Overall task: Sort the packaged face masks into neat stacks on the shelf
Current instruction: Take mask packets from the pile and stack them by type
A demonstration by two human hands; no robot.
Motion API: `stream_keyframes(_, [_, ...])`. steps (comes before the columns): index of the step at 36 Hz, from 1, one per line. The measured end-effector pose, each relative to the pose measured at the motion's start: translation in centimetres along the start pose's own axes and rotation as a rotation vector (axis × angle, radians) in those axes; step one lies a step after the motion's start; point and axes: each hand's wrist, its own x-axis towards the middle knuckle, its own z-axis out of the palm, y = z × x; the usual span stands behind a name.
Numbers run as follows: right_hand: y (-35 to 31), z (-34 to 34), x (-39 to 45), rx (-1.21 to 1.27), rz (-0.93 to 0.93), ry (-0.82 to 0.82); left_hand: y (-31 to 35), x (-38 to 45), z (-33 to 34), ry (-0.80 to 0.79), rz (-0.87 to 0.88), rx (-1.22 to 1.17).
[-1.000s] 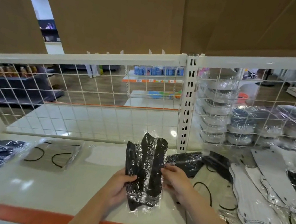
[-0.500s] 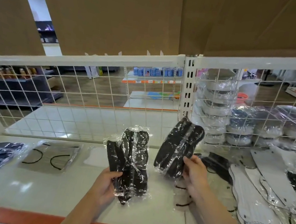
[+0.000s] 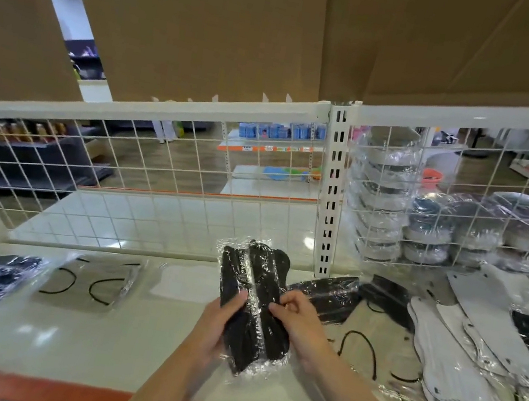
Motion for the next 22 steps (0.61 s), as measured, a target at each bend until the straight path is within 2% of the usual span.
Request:
stream_keyframes(4, [-0.7, 0.8, -0.1, 0.066, -0.156, -0.071, 0.1, 0.4, -0.2, 0.188, 0.207, 0.189])
stream_keyframes(7, [-0.9, 0.9, 0.0, 0.061, -0.203, -0.134, 0.9, 0.4, -0.5, 0.195, 0.306, 0.256])
stream_keyframes(12, [0.0, 0.6, -0.1, -0.358, -0.251, -0.164, 0.4, -0.3, -1.6, 0.166, 0.332, 0.351])
stream_keyframes(15, [0.6, 0.9, -0.3, -0.47, -0.245, -0.217, 0.3, -0.3, -1.8, 0.235, 0.333, 0.332])
stream_keyframes(17, [0.7, 1.1, -0.2, -0.51, -0.196, -0.24, 0.5, -0.2, -1.8, 0.295, 0.281, 0.153])
stream_keyframes(19, [1.0, 1.1, -0.1, -0.489, -0.135, -0.21, 1.0, 0.0, -2.2, 0.314, 0.204, -0.17])
stream_keyframes(22, [1.7, 0.6, 0.0, -0.2, 0.008, -0.18, 1.6, 0.5, -3.4, 0.298, 0.165, -0.397])
